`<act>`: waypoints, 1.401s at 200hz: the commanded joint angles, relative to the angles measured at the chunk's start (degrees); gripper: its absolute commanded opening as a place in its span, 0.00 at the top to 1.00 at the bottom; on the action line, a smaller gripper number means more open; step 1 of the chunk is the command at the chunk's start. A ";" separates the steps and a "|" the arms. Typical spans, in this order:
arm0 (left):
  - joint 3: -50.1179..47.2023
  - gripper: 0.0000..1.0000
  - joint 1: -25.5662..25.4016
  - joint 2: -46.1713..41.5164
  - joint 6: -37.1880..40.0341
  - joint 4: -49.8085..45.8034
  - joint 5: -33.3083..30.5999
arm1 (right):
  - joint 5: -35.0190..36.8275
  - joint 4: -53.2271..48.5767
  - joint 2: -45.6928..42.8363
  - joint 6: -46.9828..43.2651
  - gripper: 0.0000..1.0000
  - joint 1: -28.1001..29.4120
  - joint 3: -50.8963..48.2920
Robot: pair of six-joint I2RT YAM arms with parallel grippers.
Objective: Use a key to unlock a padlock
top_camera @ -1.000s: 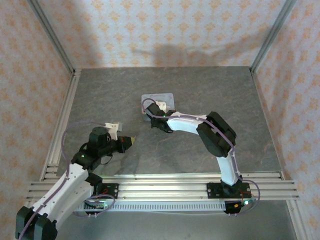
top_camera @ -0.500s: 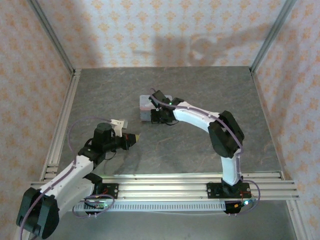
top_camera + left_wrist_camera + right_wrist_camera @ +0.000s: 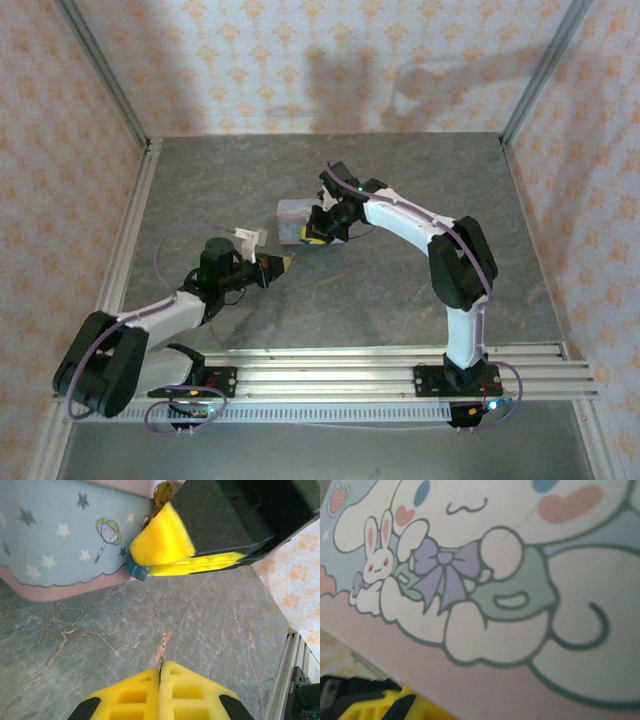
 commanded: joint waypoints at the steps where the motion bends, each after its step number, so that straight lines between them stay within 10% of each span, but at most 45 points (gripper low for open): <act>1: 2.35 1.00 -0.33 3.81 -0.33 9.57 2.78 | -6.66 -0.14 -1.59 1.45 1.00 -1.10 2.83; 280: 4.55 1.00 1.61 8.14 2.61 12.35 2.01 | -11.19 -3.35 -2.01 0.49 1.00 -1.91 4.53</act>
